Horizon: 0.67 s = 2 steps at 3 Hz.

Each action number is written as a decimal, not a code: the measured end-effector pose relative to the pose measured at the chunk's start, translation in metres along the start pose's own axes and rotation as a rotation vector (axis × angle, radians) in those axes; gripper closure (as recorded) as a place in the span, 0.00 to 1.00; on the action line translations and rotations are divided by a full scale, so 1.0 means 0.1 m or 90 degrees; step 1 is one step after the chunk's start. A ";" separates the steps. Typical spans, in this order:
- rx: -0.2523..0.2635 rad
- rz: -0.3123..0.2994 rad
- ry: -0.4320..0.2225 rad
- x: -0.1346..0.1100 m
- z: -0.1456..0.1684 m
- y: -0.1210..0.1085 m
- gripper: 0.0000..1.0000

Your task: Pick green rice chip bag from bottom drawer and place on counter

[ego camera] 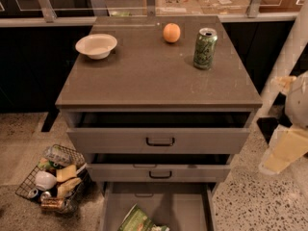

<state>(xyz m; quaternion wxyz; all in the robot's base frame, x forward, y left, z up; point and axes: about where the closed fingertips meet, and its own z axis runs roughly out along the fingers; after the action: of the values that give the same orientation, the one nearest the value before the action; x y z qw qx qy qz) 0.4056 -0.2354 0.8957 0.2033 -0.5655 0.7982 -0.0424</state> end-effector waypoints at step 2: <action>-0.027 0.017 -0.064 0.34 0.92 0.75 0.00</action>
Offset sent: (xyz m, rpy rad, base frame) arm -0.0675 0.0315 -0.1963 0.1921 0.0433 0.0503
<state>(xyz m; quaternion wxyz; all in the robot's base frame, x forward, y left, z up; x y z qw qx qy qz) 0.3638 -0.2251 0.7802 0.2316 -0.5606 0.7950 0.0053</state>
